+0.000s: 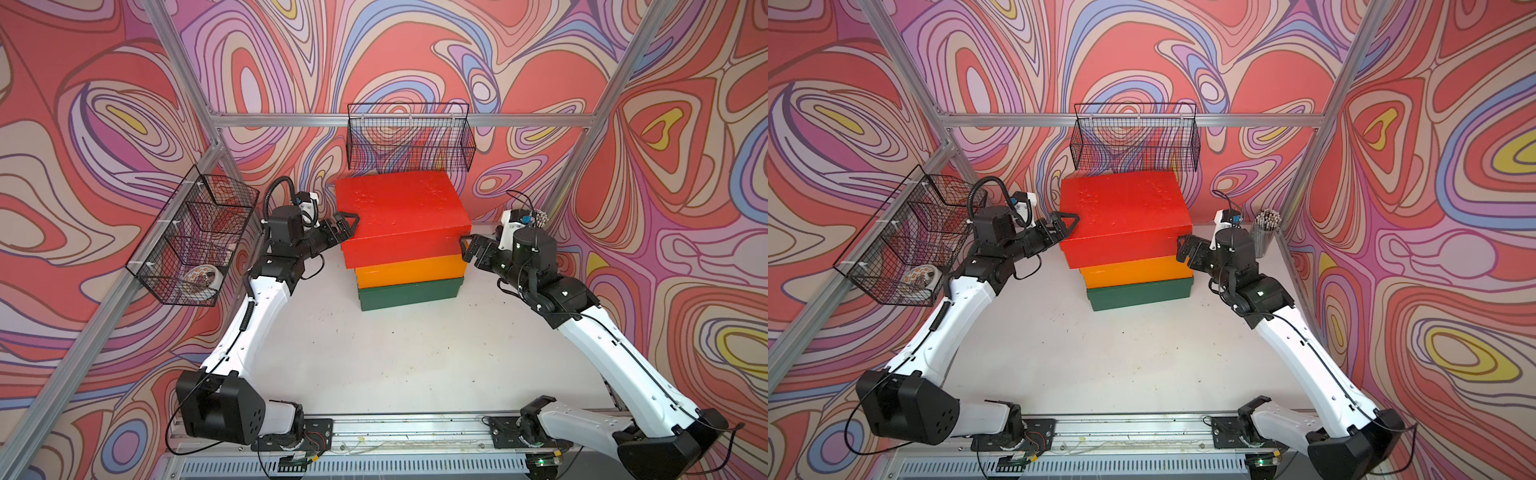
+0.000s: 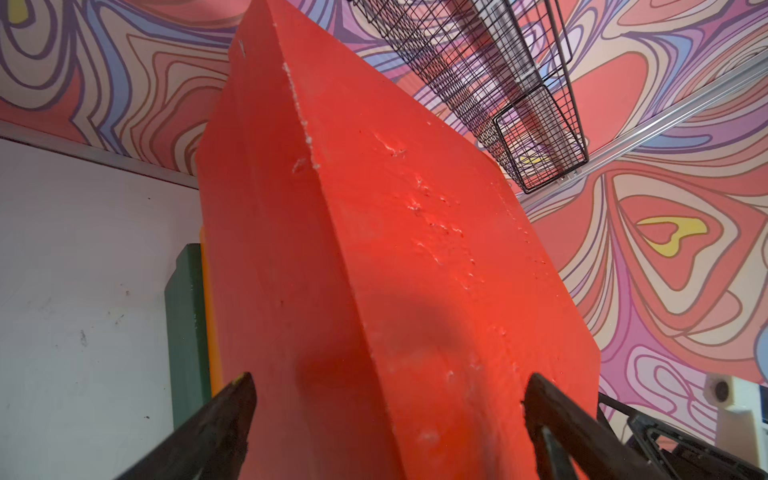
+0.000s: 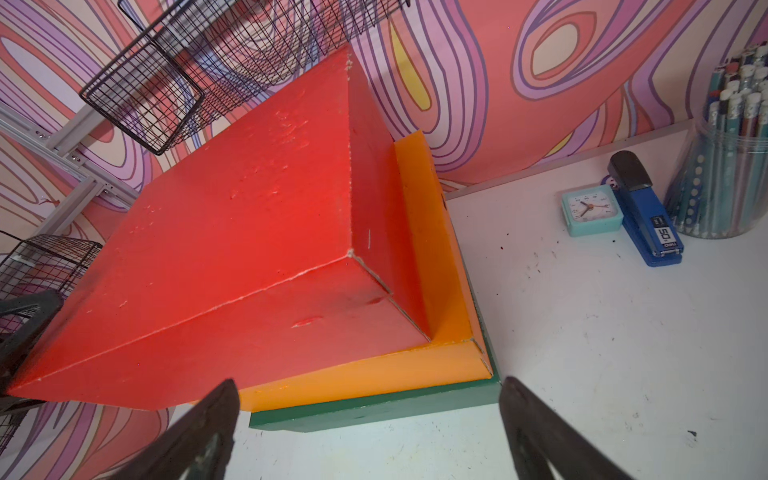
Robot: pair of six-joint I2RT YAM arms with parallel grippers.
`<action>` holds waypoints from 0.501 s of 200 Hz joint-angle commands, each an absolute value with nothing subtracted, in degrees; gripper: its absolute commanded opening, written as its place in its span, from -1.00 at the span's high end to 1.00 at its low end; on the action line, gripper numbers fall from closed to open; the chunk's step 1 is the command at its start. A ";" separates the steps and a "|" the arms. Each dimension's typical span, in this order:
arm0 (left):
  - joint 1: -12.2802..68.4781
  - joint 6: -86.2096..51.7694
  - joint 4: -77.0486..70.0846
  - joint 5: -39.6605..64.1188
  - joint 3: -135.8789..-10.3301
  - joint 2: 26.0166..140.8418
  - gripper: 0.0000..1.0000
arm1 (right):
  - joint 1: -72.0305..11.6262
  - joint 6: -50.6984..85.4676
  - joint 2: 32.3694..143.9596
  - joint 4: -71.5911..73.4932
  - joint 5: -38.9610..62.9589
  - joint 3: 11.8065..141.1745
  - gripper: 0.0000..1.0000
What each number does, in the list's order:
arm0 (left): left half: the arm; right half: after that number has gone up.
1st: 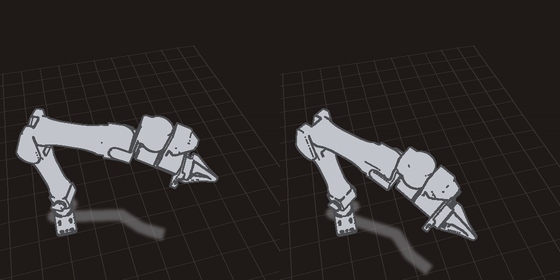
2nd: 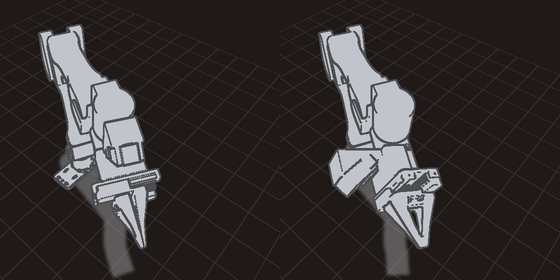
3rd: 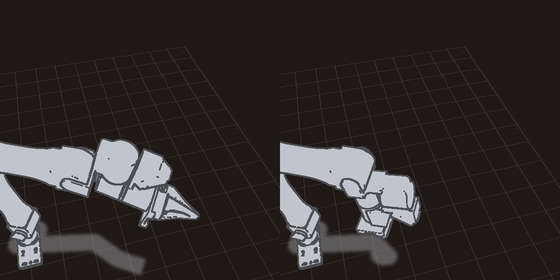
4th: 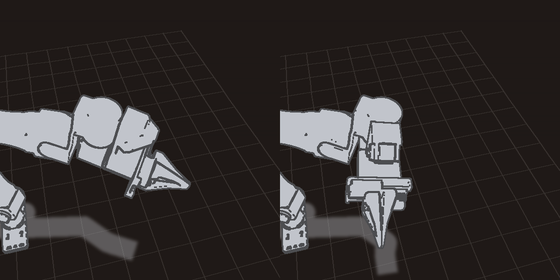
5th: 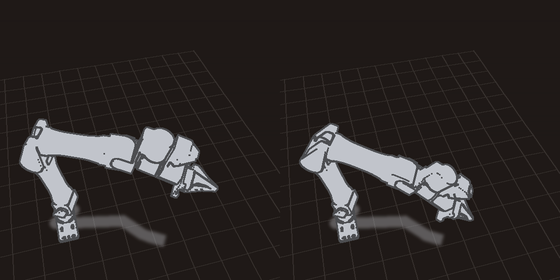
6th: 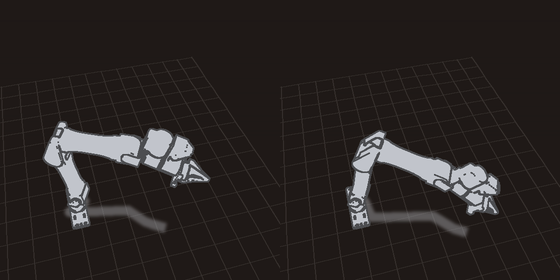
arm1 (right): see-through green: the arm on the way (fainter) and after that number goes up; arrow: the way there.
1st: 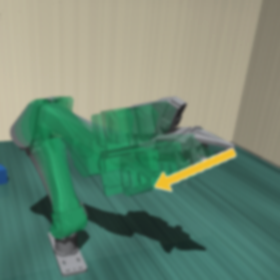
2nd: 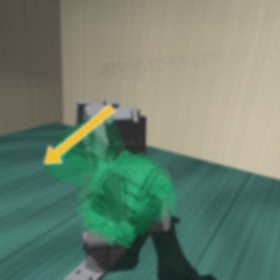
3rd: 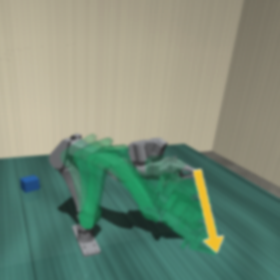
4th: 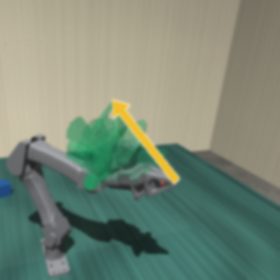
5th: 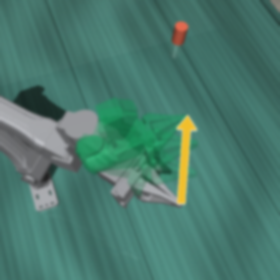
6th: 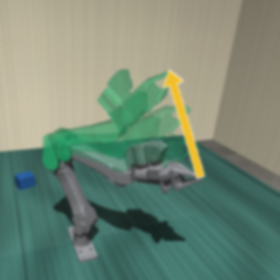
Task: Stack the shoeboxes
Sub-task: Adjust the shoebox.
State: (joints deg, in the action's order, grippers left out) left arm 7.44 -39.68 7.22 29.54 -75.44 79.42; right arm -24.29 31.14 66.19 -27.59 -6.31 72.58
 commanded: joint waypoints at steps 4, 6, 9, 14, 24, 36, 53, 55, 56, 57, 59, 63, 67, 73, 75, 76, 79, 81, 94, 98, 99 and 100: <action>7.06 -42.68 1.88 32.65 -77.32 80.96 -1.00 | -24.08 31.18 67.10 -27.49 -5.64 74.48 -0.97; 7.11 -42.75 1.75 32.62 -77.38 81.06 -1.00 | -24.02 31.20 67.14 -27.48 -5.63 74.45 -0.97; 7.12 -42.80 1.72 32.69 -77.45 81.24 -1.00 | -24.06 31.20 67.21 -27.43 -5.46 74.46 -0.96; 7.16 -42.88 1.66 32.70 -77.67 81.50 -1.00 | -24.00 31.29 67.26 -27.33 -5.45 74.59 -0.96; 7.17 -42.98 1.58 32.65 -78.10 82.25 -1.00 | -24.00 31.37 67.46 -27.20 -5.41 74.62 -0.96; 7.13 -43.07 1.50 32.93 -78.79 83.32 -0.99 | -24.07 31.61 67.63 -26.92 -5.41 74.81 -0.97; 7.21 -43.41 1.24 33.45 -79.89 85.01 -1.00 | -24.00 31.82 68.10 -26.63 -5.27 75.36 -0.97; 7.21 -43.48 1.21 33.54 -80.02 85.24 -1.00 | -24.06 31.84 68.16 -26.63 -5.25 75.44 -0.96; 7.21 -43.49 1.18 33.56 -80.09 85.33 -1.00 | -24.07 32.00 68.22 -26.59 -5.22 75.51 -0.96; 7.21 -43.50 1.16 33.61 -80.17 85.43 -1.00 | -24.08 32.00 68.26 -26.57 -5.20 75.55 -0.96; 7.21 -43.57 1.12 33.72 -80.25 85.60 -1.00 | -24.08 31.99 68.33 -26.46 -5.19 75.64 -0.96; 7.21 -43.75 1.05 33.87 -80.48 85.86 -1.00 | -24.08 31.97 68.50 -26.38 -5.12 75.67 -0.96; 7.21 -43.83 0.98 33.99 -80.71 86.11 -1.00 | -24.08 32.10 68.67 -26.32 -5.18 75.86 -0.96; 7.21 -44.11 0.88 34.15 -80.92 86.54 -1.00 | -24.02 32.32 68.93 -26.36 -5.23 76.07 -0.96; 7.21 -44.19 0.81 34.24 -80.94 86.70 -0.99 | -24.00 32.34 69.06 -26.36 -5.20 76.23 -0.96; 7.21 -44.20 0.80 34.26 -80.99 86.77 -0.99 | -24.00 32.34 69.12 -26.37 -5.19 76.31 -0.97; 7.21 -44.33 0.78 34.36 -81.03 86.89 -0.99 | -23.95 32.33 69.31 -26.37 -5.19 76.41 -0.96; 7.21 -44.37 0.66 34.45 -81.03 86.98 -0.99 | -23.94 32.38 69.40 -26.37 -5.19 76.50 -0.96; 7.37 -44.65 0.26 34.73 -80.78 86.94 -1.00 | -23.87 32.40 69.98 -26.45 -5.18 77.06 -0.96; 7.42 -44.65 0.14 34.79 -80.62 86.92 -0.99 | -23.83 32.43 70.11 -26.46 -5.21 77.08 -0.96; 7.49 -44.65 0.11 34.76 -80.61 86.88 -1.00 | -23.83 32.43 70.12 -26.41 -5.29 77.08 -0.96; 7.52 -44.65 0.14 34.74 -80.56 86.90 -1.00 | -23.87 32.39 70.13 -26.39 -5.32 77.08 -0.96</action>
State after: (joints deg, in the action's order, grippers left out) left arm 7.44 -43.40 2.76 33.28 -79.40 86.52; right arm -24.29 31.88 69.28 -27.22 -5.50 75.37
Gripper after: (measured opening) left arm 0.998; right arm 0.983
